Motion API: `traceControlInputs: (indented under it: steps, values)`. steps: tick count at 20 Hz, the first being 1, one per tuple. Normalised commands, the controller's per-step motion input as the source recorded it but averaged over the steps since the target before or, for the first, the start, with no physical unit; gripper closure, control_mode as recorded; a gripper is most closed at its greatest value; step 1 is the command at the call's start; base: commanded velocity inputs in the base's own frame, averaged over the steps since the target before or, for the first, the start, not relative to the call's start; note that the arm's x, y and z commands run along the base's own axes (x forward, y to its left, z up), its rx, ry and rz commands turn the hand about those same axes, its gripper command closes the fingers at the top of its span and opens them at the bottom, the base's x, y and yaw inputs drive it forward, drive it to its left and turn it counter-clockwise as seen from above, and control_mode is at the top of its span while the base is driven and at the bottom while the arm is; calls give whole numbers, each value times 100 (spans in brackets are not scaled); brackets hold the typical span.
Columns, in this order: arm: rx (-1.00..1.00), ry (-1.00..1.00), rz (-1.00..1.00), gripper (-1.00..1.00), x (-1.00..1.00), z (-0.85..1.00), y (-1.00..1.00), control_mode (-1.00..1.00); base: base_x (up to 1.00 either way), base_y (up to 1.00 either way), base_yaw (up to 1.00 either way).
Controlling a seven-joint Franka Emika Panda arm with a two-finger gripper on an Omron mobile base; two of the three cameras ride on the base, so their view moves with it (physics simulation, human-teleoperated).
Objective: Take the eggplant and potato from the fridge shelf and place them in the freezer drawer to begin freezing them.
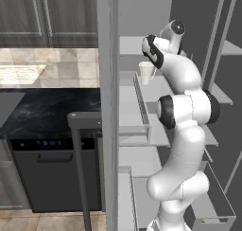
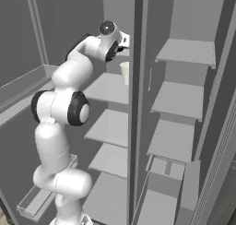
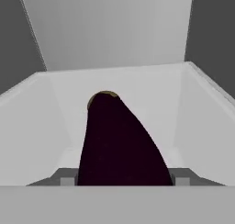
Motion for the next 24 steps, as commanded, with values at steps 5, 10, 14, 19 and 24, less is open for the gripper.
traceControlInputs:
  steps: [5, 10, 14, 19, 24]
  values:
    - [3, -3, 7, 100, -39, 20, 19, -100, 0, 0, 0]
    - [4, -1, 5, 100, -55, 22, 5, -100, 0, 0, 0]
    - [5, 0, 5, 100, -67, 23, 0, -100, 0, 0, 0]
    - [4, -1, 2, 100, -81, 2, 2, -100, 0, 0, 0]
    - [1, 0, 0, 100, -89, -3, 17, -100, 0, 0, 0]
